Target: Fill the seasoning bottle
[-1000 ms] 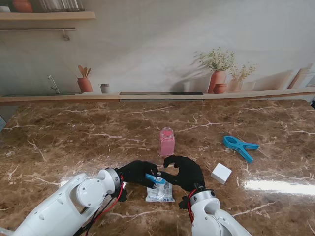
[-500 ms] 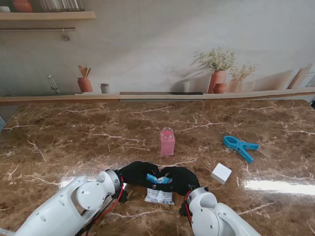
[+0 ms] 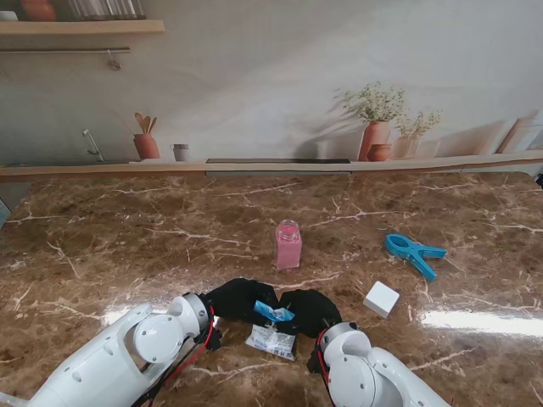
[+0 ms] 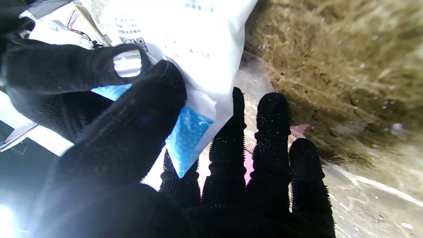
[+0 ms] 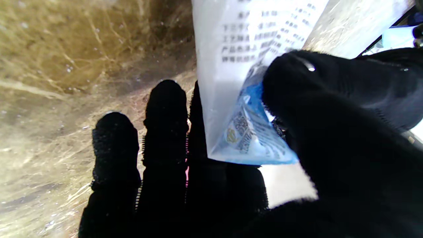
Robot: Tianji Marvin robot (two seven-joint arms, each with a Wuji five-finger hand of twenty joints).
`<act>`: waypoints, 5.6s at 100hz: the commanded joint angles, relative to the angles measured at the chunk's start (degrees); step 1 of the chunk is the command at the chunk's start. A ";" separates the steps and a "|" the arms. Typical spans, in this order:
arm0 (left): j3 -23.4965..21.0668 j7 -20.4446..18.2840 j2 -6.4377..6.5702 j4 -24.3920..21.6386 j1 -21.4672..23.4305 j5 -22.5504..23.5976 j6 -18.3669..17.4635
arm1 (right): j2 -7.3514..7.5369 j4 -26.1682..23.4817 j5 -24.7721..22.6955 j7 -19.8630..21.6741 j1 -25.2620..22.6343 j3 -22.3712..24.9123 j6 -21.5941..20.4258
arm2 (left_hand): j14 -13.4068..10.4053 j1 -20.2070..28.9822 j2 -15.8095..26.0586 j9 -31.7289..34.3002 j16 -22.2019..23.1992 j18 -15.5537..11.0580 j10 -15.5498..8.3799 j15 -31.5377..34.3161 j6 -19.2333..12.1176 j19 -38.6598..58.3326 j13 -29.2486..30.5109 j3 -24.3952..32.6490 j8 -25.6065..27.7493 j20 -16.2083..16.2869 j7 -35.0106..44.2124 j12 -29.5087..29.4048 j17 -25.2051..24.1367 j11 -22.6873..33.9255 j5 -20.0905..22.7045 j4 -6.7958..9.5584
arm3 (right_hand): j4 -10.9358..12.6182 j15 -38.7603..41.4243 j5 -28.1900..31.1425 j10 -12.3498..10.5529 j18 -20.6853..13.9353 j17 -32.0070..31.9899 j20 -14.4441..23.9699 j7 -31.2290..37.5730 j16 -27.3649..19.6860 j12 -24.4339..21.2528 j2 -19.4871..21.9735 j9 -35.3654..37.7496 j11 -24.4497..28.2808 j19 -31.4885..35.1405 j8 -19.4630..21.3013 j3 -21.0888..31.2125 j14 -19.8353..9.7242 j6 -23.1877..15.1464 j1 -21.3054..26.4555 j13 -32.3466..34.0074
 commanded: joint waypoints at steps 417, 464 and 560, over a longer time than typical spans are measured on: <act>-2.51 15.09 -3.20 1.79 4.64 6.06 11.67 | -3.82 9.45 -7.67 -24.75 0.64 0.60 -5.00 | 3.62 -13.90 1.97 -6.45 -6.40 8.16 0.34 -3.92 6.59 -3.11 -5.70 1.04 -16.33 1.20 -14.31 -29.11 -4.08 3.08 7.26 0.25 | 6.40 -22.85 -3.60 -0.82 -1.16 -12.57 -7.24 -22.00 -13.14 -19.70 6.21 -13.26 -10.26 -19.45 11.71 -2.17 -1.60 -2.67 -13.41 -12.13; -6.45 15.68 -3.72 -0.61 7.56 1.14 8.65 | -3.22 5.35 -11.40 -25.50 -1.76 8.77 -2.16 | 3.80 -15.56 10.68 -8.53 -10.35 8.59 1.51 -8.72 7.82 -7.82 -8.07 -8.31 -17.03 0.27 -20.62 -33.57 -6.07 -1.13 8.85 3.32 | 7.03 -23.96 -3.23 -0.59 -1.05 -12.60 -7.64 -21.80 -13.69 -20.37 7.51 -13.22 -10.69 -20.21 11.38 -2.75 -1.21 -2.57 -13.08 -12.08; -13.46 20.17 -3.94 -8.74 12.47 2.93 7.10 | 1.59 11.99 -25.70 -7.27 4.91 19.37 8.23 | -0.94 -11.95 15.53 -18.64 -28.19 -2.00 1.93 -23.32 9.89 -19.48 -15.52 -24.11 -23.67 -24.87 -33.75 -41.27 -6.39 -8.63 4.26 5.24 | 5.37 -43.63 -22.60 1.91 -4.23 -26.22 -10.71 -35.98 -26.09 -29.20 1.26 -39.08 -22.68 -36.98 5.33 -1.51 -2.43 5.80 -12.48 -35.95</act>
